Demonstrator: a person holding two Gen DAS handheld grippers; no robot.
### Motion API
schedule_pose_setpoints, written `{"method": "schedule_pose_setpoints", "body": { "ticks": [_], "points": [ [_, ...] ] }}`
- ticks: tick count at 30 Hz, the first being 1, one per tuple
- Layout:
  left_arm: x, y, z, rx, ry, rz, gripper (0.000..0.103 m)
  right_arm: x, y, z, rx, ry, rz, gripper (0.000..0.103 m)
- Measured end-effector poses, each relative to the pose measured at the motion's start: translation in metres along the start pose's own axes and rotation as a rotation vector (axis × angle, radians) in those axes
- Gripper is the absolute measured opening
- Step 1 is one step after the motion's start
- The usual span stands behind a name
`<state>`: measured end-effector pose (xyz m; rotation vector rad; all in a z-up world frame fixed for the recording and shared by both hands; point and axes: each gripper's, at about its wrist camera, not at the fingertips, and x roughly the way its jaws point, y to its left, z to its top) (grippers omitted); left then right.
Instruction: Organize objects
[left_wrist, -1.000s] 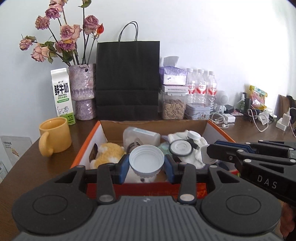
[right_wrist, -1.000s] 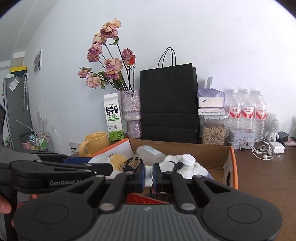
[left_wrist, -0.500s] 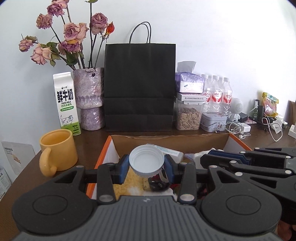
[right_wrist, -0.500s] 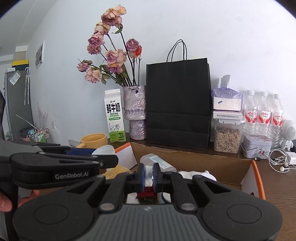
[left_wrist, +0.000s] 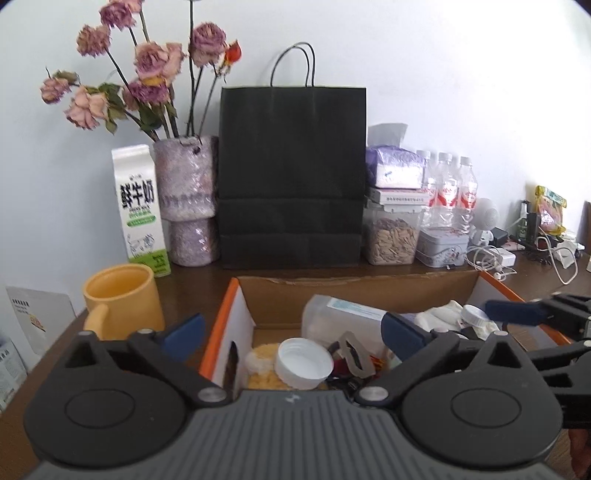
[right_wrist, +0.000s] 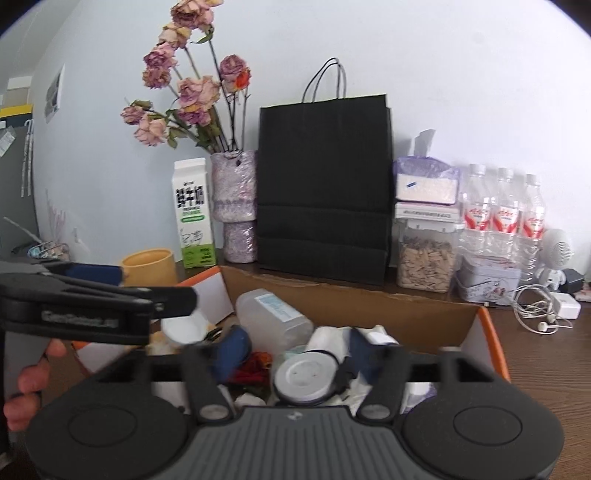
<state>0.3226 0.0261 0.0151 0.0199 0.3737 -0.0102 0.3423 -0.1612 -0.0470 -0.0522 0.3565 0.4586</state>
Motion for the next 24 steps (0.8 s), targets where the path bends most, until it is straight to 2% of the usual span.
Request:
{"method": "schedule_pose_setpoints", "body": {
  "ticks": [1,5,14,24],
  "points": [
    [-0.001,0.000,0.001,0.001,0.002,0.002,0.103,-0.002,0.000,0.000,-0.003,-0.009,-0.018,0.088],
    [-0.003,0.001,0.001,-0.002,0.006,0.010,0.103,-0.006,-0.005,0.002,-0.004,-0.018,-0.059,0.103],
    [-0.025,-0.003,0.002,0.005,0.001,-0.008,0.103,-0.028,-0.008,0.003,0.007,-0.017,-0.092,0.103],
    [-0.083,-0.007,-0.005,0.015,0.000,-0.041,0.103,-0.080,0.002,-0.008,0.055,0.018,-0.094,0.103]
  ]
}}
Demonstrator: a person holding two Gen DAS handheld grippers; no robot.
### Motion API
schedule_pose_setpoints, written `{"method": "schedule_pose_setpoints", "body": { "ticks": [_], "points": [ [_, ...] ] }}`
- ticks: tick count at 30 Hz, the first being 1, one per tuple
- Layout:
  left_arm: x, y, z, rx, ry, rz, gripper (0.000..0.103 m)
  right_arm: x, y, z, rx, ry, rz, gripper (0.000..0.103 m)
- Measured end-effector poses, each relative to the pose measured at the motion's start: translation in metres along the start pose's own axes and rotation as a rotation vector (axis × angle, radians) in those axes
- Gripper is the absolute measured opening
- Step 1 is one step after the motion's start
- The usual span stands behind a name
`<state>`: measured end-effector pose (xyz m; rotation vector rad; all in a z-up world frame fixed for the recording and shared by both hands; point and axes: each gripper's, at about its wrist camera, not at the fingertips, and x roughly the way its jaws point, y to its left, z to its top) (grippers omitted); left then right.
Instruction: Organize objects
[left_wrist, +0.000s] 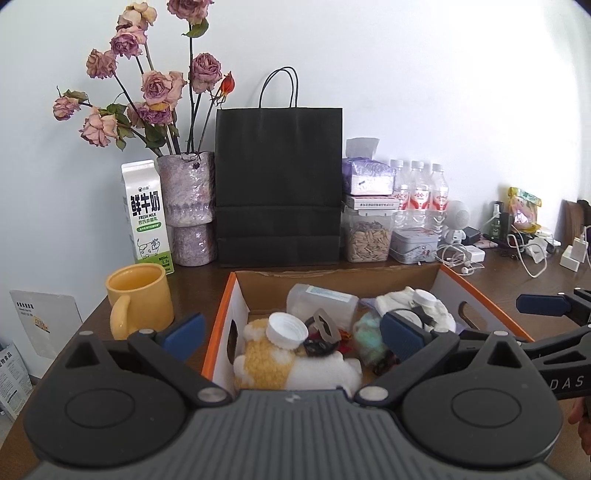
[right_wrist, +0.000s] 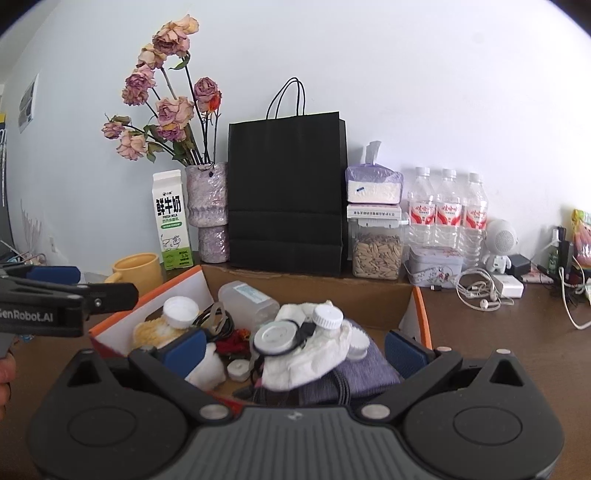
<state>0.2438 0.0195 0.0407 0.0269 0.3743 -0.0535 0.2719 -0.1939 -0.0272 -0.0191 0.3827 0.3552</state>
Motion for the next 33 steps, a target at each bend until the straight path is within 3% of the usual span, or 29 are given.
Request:
{"method": "schedule_pose_setpoints", "body": {
  "ticks": [16,33],
  "points": [
    [-0.080,-0.002,-0.045,-0.019,0.091,-0.004,0.103,-0.087,0.024,-0.030,0.038,0.049,0.014,0.103],
    [-0.103,-0.002,-0.062,-0.037,0.116,0.011,0.103,-0.110,0.029,-0.046,0.046,0.066,0.011,0.103]
  ]
}}
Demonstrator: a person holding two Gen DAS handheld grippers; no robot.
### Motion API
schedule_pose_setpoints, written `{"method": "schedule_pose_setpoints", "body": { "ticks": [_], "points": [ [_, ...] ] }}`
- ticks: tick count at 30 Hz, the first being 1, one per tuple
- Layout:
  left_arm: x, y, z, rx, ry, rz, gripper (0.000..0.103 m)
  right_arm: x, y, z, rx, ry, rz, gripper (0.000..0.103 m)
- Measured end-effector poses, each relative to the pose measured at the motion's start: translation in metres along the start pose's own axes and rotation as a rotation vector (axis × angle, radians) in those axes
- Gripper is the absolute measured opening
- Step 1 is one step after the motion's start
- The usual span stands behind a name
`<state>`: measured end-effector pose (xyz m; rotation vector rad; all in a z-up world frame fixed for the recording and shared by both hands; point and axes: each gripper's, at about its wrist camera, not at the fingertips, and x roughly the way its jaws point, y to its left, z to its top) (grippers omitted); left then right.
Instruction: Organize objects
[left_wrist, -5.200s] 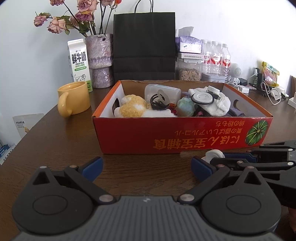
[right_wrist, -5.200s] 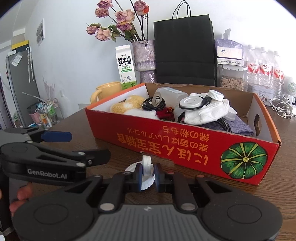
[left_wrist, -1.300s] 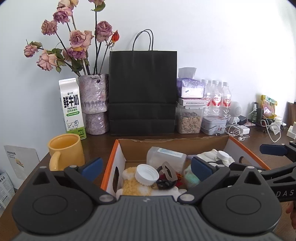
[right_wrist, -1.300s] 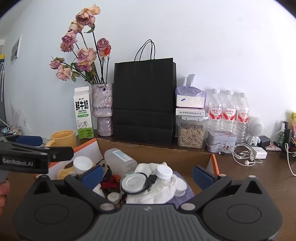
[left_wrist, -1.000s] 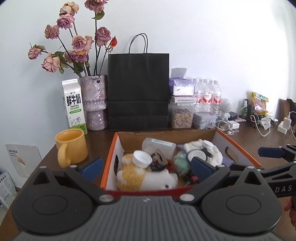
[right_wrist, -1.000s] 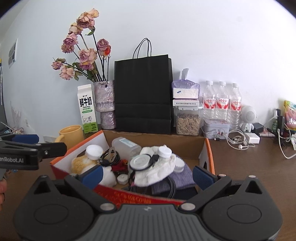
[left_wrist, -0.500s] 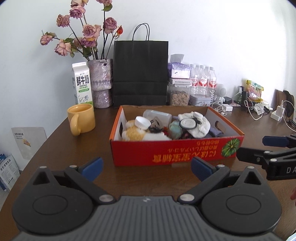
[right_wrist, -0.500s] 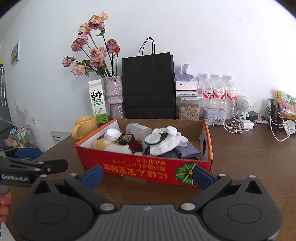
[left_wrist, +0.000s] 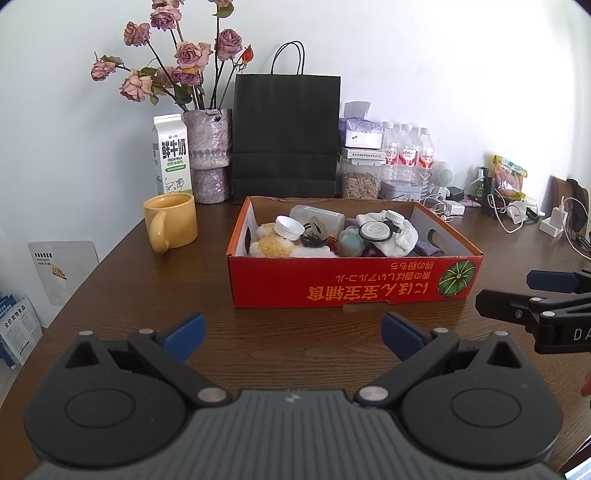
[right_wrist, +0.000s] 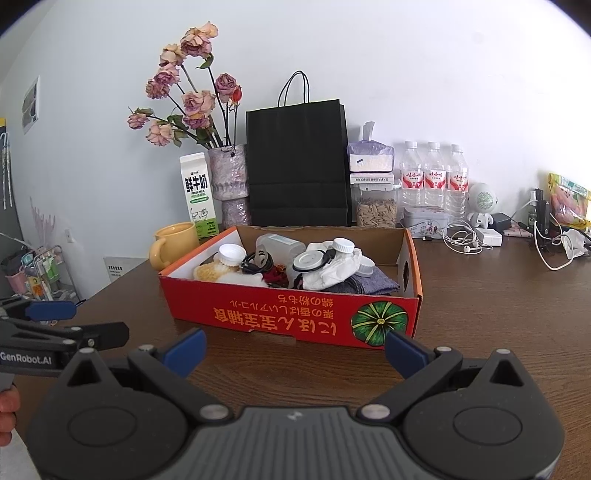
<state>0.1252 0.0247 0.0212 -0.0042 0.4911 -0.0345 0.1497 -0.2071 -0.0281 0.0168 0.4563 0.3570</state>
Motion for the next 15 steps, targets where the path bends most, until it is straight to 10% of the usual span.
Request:
{"method": "schedule_pose_setpoints", "body": {
  "ticks": [15],
  "points": [
    [-0.0001,-0.0019,-0.0003,-0.001,0.006,-0.001,0.103,0.0003,0.0001,-0.0009,0.002,0.002,0.000,0.103]
  ]
}}
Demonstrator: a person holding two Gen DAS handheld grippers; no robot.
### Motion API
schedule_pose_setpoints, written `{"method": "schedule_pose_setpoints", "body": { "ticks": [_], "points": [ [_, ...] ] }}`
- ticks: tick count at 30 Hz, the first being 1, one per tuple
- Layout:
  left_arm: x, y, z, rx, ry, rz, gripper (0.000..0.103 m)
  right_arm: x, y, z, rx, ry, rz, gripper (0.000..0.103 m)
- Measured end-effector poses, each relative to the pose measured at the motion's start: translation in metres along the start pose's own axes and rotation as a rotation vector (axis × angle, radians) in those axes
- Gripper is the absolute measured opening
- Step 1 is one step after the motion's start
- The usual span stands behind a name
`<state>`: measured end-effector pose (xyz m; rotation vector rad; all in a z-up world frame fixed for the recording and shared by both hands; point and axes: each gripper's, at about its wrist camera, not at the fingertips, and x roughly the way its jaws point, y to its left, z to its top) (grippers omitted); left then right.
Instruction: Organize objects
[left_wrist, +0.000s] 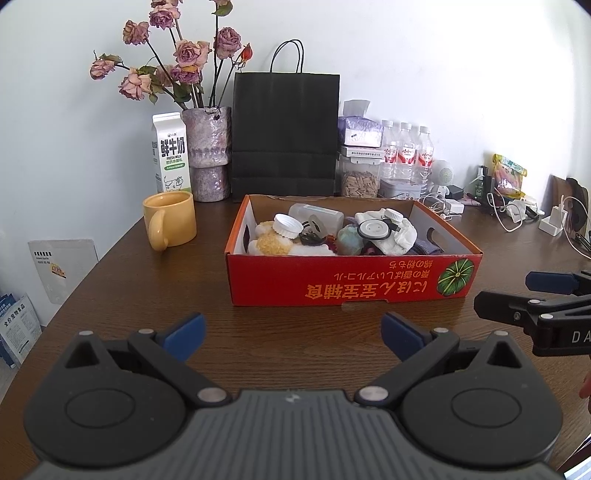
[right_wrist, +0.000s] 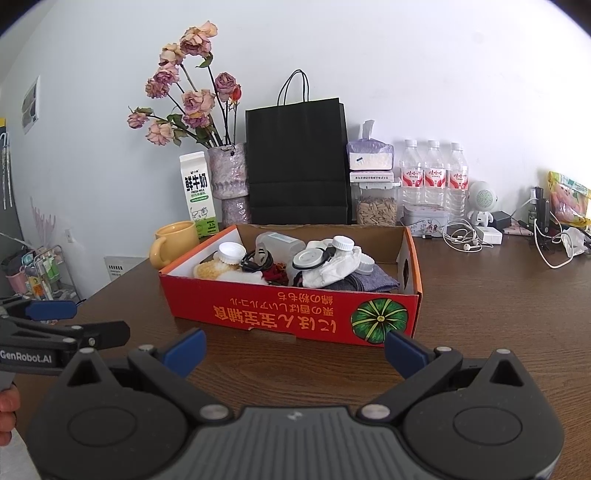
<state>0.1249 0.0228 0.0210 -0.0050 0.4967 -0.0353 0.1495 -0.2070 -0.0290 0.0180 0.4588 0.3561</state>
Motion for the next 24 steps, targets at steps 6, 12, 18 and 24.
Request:
{"method": "schedule_pose_setpoints", "body": {
  "ticks": [6,12,18,24],
  "points": [
    [0.0005,-0.0010,-0.0002,-0.001,0.001,-0.003,0.103,0.0002,0.0002,-0.0008,0.000,0.001,0.000,0.103],
    [0.0009,-0.0016,-0.0004,-0.001,0.001,-0.005,0.103,0.0003,0.0002,-0.0009,0.000,0.001,0.000,0.103],
    [0.0016,-0.0039,-0.0007,0.007,0.005,-0.003,0.103,0.0008,-0.0001,-0.0004,0.000,0.001,0.000,0.103],
    [0.0003,-0.0053,-0.0013,0.015,0.000,0.011,0.103,0.0002,0.0004,-0.0029,0.000,0.004,-0.001,0.103]
  ]
}}
